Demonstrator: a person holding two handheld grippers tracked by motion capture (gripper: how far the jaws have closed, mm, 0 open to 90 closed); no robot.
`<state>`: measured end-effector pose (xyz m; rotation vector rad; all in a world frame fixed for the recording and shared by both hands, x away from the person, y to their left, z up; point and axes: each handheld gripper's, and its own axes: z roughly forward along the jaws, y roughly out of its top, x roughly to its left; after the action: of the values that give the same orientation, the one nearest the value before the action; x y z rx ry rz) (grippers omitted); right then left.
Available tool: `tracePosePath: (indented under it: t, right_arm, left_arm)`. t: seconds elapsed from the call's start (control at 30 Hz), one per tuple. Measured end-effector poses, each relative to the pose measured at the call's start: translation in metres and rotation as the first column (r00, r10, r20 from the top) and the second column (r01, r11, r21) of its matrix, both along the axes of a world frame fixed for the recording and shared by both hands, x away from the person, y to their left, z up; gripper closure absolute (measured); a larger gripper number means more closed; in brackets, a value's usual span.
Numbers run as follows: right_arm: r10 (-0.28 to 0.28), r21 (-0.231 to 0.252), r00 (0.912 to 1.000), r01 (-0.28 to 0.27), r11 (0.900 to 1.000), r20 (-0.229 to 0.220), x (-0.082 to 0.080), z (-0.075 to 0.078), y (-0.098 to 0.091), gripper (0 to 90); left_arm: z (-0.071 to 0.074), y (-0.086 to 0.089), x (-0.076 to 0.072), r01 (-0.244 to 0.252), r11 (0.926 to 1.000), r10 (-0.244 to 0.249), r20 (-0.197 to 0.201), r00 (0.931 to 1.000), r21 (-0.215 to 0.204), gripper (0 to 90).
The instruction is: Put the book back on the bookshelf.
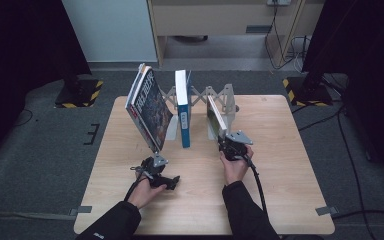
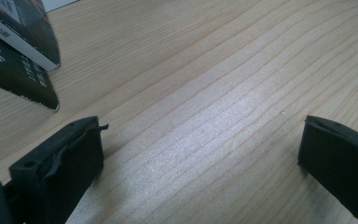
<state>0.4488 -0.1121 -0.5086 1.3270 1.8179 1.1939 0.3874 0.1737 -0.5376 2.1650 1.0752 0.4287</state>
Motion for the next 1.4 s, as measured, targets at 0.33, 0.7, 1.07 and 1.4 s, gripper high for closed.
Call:
tracePosePath:
  t: [0.33, 0.7, 1.07, 1.4]
  right_arm:
    - [0.083, 0.053, 0.9965, -0.083, 0.9951, 0.015, 0.001, 0.001, 0.002, 66.6]
    - [0.161, 0.048, 0.9867, -0.162, 0.9857, 0.023, -0.006, 0.004, -0.014, 76.2]
    - [0.179, 0.069, 0.9836, -0.18, 0.9812, 0.022, 0.0, 0.009, 0.001, 82.7]
    - [0.205, 0.065, 0.9786, -0.204, 0.9767, -0.009, 0.001, 0.011, -0.009, 67.8]
  left_arm:
    - [0.0, 0.0, 0.0, 0.0, 1.0, 0.0, 0.0, 1.0, 0.0, 0.0]
    - [0.0, 0.0, 0.0, 0.0, 1.0, 0.0, 0.0, 1.0, 0.0, 0.0]
    - [0.0, 0.0, 0.0, 0.0, 1.0, 0.0, 0.0, 1.0, 0.0, 0.0]
    - [0.0, 0.0, 0.0, 0.0, 1.0, 0.0, 0.0, 1.0, 0.0, 0.0]
